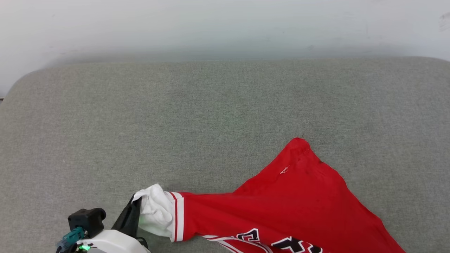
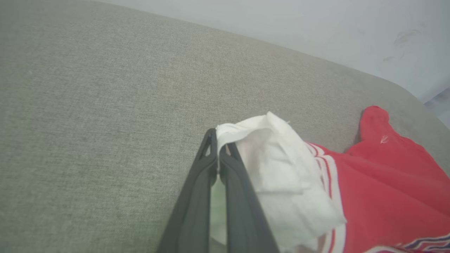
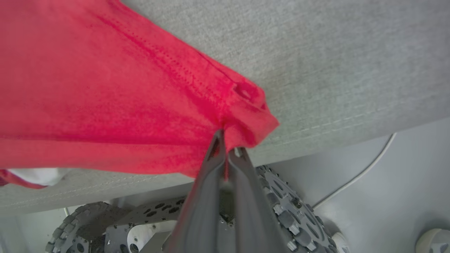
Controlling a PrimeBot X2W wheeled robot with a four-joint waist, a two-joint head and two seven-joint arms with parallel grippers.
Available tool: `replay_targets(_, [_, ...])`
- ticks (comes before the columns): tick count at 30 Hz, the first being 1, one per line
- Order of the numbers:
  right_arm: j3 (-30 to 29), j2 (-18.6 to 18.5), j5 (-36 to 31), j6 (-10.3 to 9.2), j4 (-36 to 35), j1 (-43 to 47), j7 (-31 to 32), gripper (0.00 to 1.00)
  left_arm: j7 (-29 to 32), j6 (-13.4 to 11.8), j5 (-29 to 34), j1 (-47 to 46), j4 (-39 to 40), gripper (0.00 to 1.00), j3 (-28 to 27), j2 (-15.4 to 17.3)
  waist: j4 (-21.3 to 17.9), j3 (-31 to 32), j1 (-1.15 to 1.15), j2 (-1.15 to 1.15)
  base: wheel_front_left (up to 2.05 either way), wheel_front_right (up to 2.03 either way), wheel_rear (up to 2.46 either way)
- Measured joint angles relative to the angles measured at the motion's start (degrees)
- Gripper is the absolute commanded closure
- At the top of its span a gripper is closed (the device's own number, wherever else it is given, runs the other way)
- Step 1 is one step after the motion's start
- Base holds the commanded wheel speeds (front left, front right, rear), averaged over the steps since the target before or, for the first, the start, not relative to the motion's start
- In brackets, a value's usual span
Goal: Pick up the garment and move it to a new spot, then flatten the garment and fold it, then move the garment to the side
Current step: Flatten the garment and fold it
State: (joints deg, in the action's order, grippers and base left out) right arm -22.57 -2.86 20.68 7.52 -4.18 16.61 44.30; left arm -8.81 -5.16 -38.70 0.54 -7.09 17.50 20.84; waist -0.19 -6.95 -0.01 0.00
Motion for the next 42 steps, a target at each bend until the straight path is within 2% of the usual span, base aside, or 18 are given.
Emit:
replay_targets(1, [0.27, 0.04, 0.27, 0.00, 0.63, 0.01, -1.72, 0.00, -0.01, -0.14, 0.00, 0.19, -0.07, 1.00, 0.13, -0.09, -0.04, 0.10, 0.00, 0.00, 0.00, 0.00, 0.00])
replay_targets(3, [0.92, 0.02, -2.42, 0.00, 0.87, -0.12, -5.87, 0.00, -0.01, -0.40, -0.25, 0.37, -0.15, 1.00, 0.38, -0.37, -0.07, 0.36, 0.00, 0.00, 0.00, 0.00, 0.00])
replay_targets(6, [1.53, 0.01, -1.64, -0.01, 1.76, -1.24, -11.28, 0.00, 0.08, -0.38, -0.30, 0.37, -0.09, 1.00, 0.71, -0.49, 0.09, 0.51, 0.00, 0.00, 0.00, 0.00, 0.00])
replay_targets(10, [1.26, -0.08, -1.67, -0.01, 0.60, -5.34, -22.26, 0.00, 0.34, -0.32, -0.21, 0.15, 0.05, 1.00, 1.08, -0.49, 0.49, 0.34, 0.01, 0.00, 0.00, 0.00, 0.00])
replay_targets(11, [1.77, -0.10, -2.23, -0.02, 0.57, -7.46, -27.29, 0.00, 0.34, -0.30, -0.05, -0.31, 0.15, 1.00, 1.14, -0.45, 0.74, 0.06, 0.01, 0.00, 0.00, 0.00, 0.00])
replay_targets(13, [2.87, -0.41, -2.59, -0.01, 0.90, -9.57, -31.90, 0.00, 0.33, -0.13, 0.14, -0.92, 0.41, 1.00, 1.40, -0.47, 1.00, -0.29, 0.01, 0.00, 0.00, 0.00, 0.00])
replay_targets(16, [5.22, -2.08, -3.27, -0.01, 2.97, -13.15, -35.94, 0.00, 0.34, -0.04, 0.35, -1.76, 0.87, 1.00, 1.93, -0.75, 1.56, -1.03, 0.01, 0.00, 0.00, 0.00, 0.00])
replay_targets(19, [8.03, -3.22, -3.30, -0.01, 5.86, -17.42, -36.67, 0.00, 0.58, 0.03, 0.59, -2.55, 1.75, 1.00, 2.42, -1.11, 2.15, -2.00, 0.01, 0.00, 0.00, 0.00, 0.00])
replay_targets(21, [9.07, -3.83, -3.30, -0.02, 6.67, -18.92, -36.23, 0.00, 0.59, 0.07, 0.64, -2.93, 2.23, 1.00, 2.53, -1.14, 2.34, -2.44, 0.01, 0.00, 0.00, 0.00, 0.00])
replay_targets(25, [14.05, -6.22, -1.08, -0.01, 9.72, -26.09, -28.75, 0.00, 1.02, 0.20, 0.91, -4.65, 4.08, 1.00, 2.87, -1.08, 3.10, -4.69, 0.02, 0.00, 0.00, 0.00, 0.00])
replay_targets(32, [23.36, -13.78, 0.59, -0.01, 11.14, -37.55, -4.16, 0.00, 1.25, 1.22, 1.58, -7.87, 6.05, 1.00, 4.03, -1.12, 4.96, -9.29, 0.02, 0.00, 0.00, 0.00, 0.00])
replay_targets(35, [26.97, -15.85, 1.16, -0.01, 10.40, -40.14, 3.42, 0.00, 1.43, 1.75, 1.67, -9.01, 6.53, 1.00, 4.61, -1.41, 6.16, -10.90, 0.02, 0.00, 0.00, 0.00, 0.00])
replay_targets(42, [33.25, -18.40, 2.44, -0.02, 12.41, -43.47, 8.35, 0.00, 1.07, 2.63, 1.59, -10.61, 6.50, 1.00, 4.90, -1.77, 8.02, -14.11, 0.02, 0.00, 0.00, 0.00, 0.00])
